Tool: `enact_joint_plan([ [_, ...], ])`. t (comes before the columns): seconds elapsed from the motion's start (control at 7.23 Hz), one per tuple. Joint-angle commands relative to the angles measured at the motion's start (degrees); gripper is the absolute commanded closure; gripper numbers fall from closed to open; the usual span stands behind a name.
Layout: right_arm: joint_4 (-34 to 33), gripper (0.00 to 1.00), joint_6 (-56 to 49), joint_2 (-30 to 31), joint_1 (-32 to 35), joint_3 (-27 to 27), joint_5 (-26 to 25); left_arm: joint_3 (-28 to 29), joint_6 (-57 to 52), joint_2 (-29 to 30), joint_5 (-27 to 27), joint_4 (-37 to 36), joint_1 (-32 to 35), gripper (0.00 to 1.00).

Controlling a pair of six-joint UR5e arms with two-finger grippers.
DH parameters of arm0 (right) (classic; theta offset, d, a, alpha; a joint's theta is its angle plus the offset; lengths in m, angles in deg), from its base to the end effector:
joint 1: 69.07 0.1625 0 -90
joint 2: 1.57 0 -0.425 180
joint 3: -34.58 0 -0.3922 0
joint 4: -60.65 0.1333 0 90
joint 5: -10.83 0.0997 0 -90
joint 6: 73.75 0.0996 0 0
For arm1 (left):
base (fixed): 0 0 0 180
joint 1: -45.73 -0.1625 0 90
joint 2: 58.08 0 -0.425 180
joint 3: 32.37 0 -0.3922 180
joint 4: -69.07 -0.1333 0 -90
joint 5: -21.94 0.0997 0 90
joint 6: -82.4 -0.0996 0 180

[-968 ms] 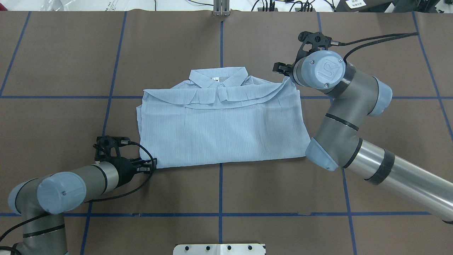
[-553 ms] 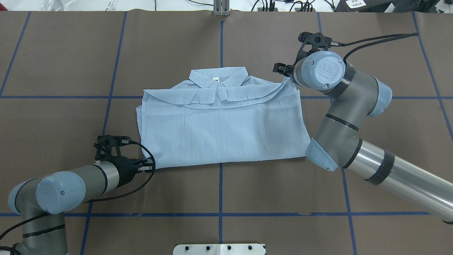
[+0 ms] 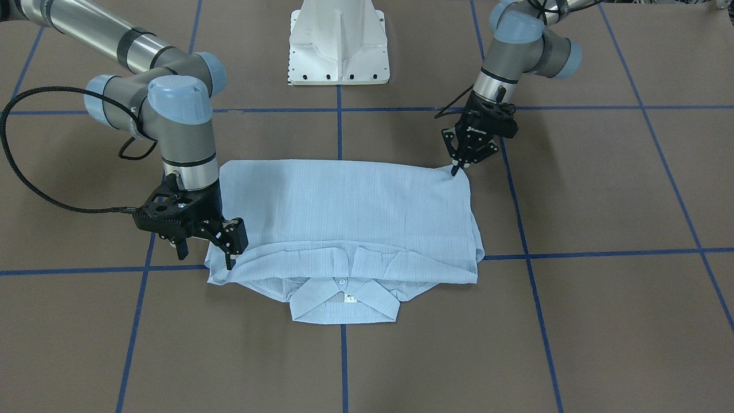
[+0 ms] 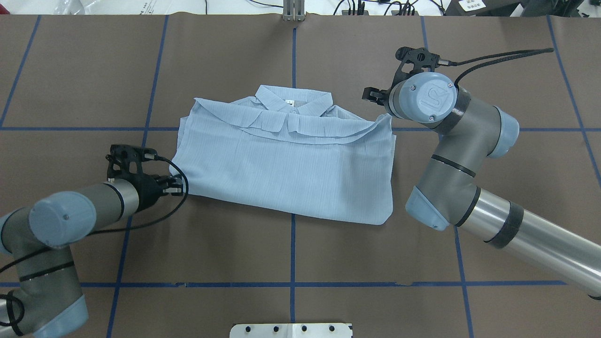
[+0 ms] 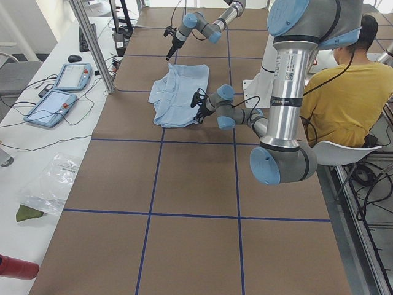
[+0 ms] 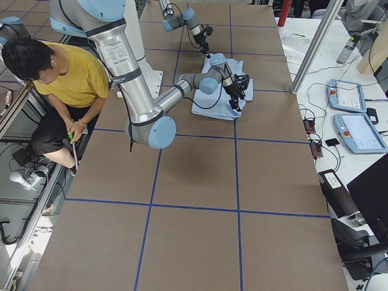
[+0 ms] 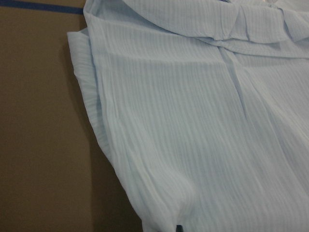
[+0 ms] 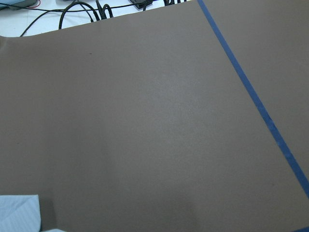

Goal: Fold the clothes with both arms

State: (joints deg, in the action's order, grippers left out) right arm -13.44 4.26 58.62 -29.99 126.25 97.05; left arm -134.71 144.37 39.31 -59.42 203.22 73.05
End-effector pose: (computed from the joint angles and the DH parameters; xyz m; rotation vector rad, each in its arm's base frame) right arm -0.4447 -0.5413 0.3204 0.4166 -0.7265 0.4725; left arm 0.4261 -0.3870 0.4054 0.6362 0.9227 -0.0730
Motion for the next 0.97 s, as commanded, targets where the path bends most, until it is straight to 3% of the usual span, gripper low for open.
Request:
enact_joint_plan([
  [0.0,0.00,0.00,0.13,-0.07,-0.14,0.00,0.00,7.90,-8.24,6.27,-0.11,-0.37,9.73,1.00],
  [0.55,0.00,0.00,0.91,-0.16,-1.11,1.31,-0.09,43.72,-11.17,36.58,-0.37,0.06,18.72,1.00],
  [0.69,0.00,0.00,0.92,-0.25,-1.46,1.67,-0.09,50.76,-11.26,42.56,-0.63,0.24,19.08,1.00],
  [0.83,0.00,0.00,0.92,-0.42,-1.55,1.67,-0.09,53.36,-11.52,44.27,-1.07,0.50,19.61,1.00],
])
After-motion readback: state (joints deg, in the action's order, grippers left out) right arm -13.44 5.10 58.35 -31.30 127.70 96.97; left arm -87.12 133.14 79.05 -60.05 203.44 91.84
